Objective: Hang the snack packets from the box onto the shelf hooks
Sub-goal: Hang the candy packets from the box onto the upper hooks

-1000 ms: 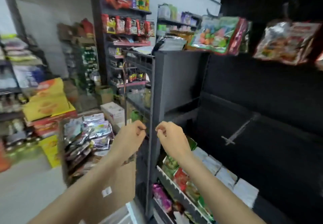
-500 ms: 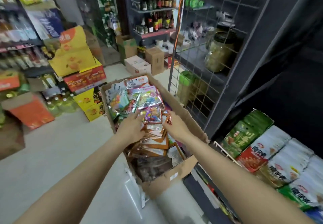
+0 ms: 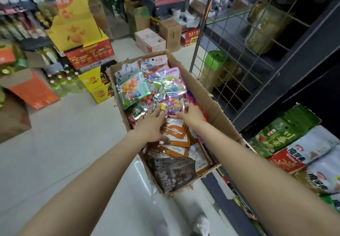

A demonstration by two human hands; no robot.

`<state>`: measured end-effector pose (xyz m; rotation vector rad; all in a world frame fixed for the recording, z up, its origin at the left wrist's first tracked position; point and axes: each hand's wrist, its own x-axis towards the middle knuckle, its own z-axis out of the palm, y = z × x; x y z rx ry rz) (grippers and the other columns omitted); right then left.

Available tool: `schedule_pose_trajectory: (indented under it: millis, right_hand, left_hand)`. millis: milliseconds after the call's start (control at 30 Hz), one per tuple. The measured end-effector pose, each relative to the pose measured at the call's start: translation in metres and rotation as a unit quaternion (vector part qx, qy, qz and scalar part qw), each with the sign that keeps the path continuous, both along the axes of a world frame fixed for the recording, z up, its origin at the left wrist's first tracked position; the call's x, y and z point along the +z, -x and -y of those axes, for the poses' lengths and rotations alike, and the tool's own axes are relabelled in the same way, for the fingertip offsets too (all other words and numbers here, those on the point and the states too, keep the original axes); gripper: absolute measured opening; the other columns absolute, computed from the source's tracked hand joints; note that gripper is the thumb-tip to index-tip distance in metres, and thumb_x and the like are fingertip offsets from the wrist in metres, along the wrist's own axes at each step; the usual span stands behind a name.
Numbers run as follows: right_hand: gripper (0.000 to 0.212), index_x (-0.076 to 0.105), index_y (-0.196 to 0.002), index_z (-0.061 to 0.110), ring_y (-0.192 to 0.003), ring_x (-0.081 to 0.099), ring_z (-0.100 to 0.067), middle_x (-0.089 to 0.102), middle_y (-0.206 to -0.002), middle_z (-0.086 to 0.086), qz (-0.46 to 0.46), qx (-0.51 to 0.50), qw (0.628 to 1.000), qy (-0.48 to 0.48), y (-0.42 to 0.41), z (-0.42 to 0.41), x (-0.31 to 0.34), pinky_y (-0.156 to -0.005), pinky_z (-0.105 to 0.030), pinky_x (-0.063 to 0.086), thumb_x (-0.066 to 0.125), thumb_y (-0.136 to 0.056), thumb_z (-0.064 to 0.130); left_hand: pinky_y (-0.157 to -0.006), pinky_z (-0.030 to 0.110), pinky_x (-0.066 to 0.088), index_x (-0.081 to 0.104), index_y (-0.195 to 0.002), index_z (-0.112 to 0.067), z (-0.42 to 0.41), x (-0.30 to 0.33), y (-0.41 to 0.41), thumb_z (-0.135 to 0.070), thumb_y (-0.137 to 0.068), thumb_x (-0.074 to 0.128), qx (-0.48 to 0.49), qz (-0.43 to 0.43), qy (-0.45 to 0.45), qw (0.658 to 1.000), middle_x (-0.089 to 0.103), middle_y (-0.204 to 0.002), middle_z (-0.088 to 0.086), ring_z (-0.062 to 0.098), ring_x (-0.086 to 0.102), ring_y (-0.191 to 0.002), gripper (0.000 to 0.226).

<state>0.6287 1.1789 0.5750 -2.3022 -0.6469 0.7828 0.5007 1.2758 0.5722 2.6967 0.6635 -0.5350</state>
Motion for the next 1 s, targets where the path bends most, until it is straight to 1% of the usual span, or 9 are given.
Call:
schedule_pose_trajectory:
  millis: [33, 67, 133, 300, 533, 700, 767, 900, 1000]
  right_hand:
    - [0.027, 0.055, -0.094, 0.009, -0.083, 0.052, -0.02, 0.05, -0.091, -0.004, 0.011, -0.016, 1.0, 0.018, 0.0, -0.005, -0.002, -0.065, -0.026, 0.036, 0.065, -0.087, 0.034]
    - [0.03, 0.047, -0.073, 0.013, -0.065, 0.041, -0.015, 0.041, -0.075, -0.001, 0.02, -0.034, 0.999, 0.019, -0.002, -0.01, -0.004, -0.055, -0.025, 0.029, 0.065, -0.087, 0.033]
    - [0.046, 0.029, -0.059, 0.018, -0.058, 0.027, -0.014, 0.029, -0.063, 0.001, 0.03, -0.039, 0.998, 0.025, -0.003, -0.014, -0.009, -0.052, -0.027, 0.024, 0.065, -0.088, 0.025]
    - [0.041, 0.03, -0.06, 0.02, -0.065, 0.039, -0.016, 0.036, -0.063, 0.005, 0.065, 0.005, 0.998, 0.009, 0.001, 0.005, 0.009, -0.051, -0.025, 0.026, 0.054, -0.092, 0.009]
    - [0.041, 0.03, -0.057, 0.018, -0.058, 0.038, -0.012, 0.039, -0.06, 0.005, 0.042, -0.019, 0.999, 0.008, -0.003, 0.035, 0.025, -0.048, -0.026, 0.025, 0.046, -0.091, 0.002]
    - [0.038, 0.028, -0.059, 0.018, -0.053, 0.032, -0.013, 0.034, -0.059, 0.004, 0.067, -0.008, 0.998, 0.012, 0.0, 0.048, 0.032, -0.047, -0.028, 0.02, 0.042, -0.088, -0.002]
    - [0.039, 0.028, -0.06, 0.022, -0.052, 0.032, -0.01, 0.033, -0.059, 0.006, 0.089, -0.003, 0.996, -0.005, 0.002, 0.052, 0.037, -0.047, -0.027, 0.02, 0.04, -0.089, -0.001]
    - [0.036, 0.027, -0.063, 0.022, -0.056, 0.032, -0.011, 0.034, -0.062, 0.005, 0.131, 0.004, 0.991, -0.041, 0.004, 0.058, 0.041, -0.049, -0.028, 0.022, 0.038, -0.089, 0.001]
    - [0.034, 0.026, -0.064, 0.019, -0.056, 0.032, -0.012, 0.035, -0.063, 0.003, 0.148, 0.009, 0.988, -0.048, 0.006, 0.06, 0.042, -0.05, -0.029, 0.022, 0.038, -0.09, 0.001]
  left_hand:
    - [-0.115, 0.054, 0.012, -0.001, -0.151, -0.025, 0.0, 0.0, 0.0, -0.052, -0.075, 0.07, 0.007, 0.015, 0.001, 1.0, -0.017, -0.157, 0.002, 0.025, -0.018, -0.144, 0.107]
    - [-0.116, 0.052, 0.014, 0.004, -0.152, -0.024, 0.001, 0.0, 0.0, -0.048, -0.076, 0.07, 0.013, 0.03, 0.001, 0.999, -0.012, -0.158, 0.002, 0.025, -0.015, -0.144, 0.103]
    - [-0.116, 0.048, 0.019, 0.015, -0.151, -0.022, 0.001, 0.003, 0.001, -0.041, -0.079, 0.071, 0.023, 0.063, -0.003, 0.998, 0.0, -0.159, 0.004, 0.026, -0.005, -0.146, 0.093]
    - [-0.101, 0.044, 0.036, 0.035, -0.137, -0.015, 0.004, 0.004, 0.001, -0.027, -0.08, 0.072, 0.057, 0.128, -0.054, 0.989, 0.032, -0.145, 0.005, 0.026, 0.027, -0.133, 0.069]
    - [-0.104, 0.045, 0.031, 0.034, -0.139, -0.012, 0.012, 0.007, -0.005, -0.035, -0.082, 0.069, 0.041, 0.072, -0.127, 0.988, 0.028, -0.146, 0.005, 0.026, 0.023, -0.135, 0.071]
    - [-0.096, 0.036, 0.042, 0.03, -0.137, -0.003, 0.018, 0.015, -0.011, -0.002, -0.084, 0.062, 0.053, 0.08, -0.168, 0.981, 0.029, -0.143, 0.013, 0.029, 0.028, -0.132, 0.062]
    - [-0.094, 0.034, 0.044, 0.029, -0.138, -0.001, 0.02, 0.02, -0.013, -0.003, -0.085, 0.062, 0.087, 0.077, -0.156, 0.981, 0.026, -0.142, 0.017, 0.031, 0.03, -0.131, 0.063]
    - [-0.083, 0.038, 0.047, 0.055, -0.118, -0.001, 0.023, 0.019, -0.007, -0.009, -0.089, 0.061, 0.106, 0.024, -0.148, 0.983, 0.036, -0.133, 0.016, 0.032, 0.046, -0.117, 0.031]
    - [-0.07, 0.036, 0.04, 0.06, -0.107, -0.003, 0.022, 0.022, -0.005, -0.005, -0.09, 0.055, 0.1, 0.067, -0.177, 0.977, 0.048, -0.122, 0.014, 0.031, 0.054, -0.104, 0.018]
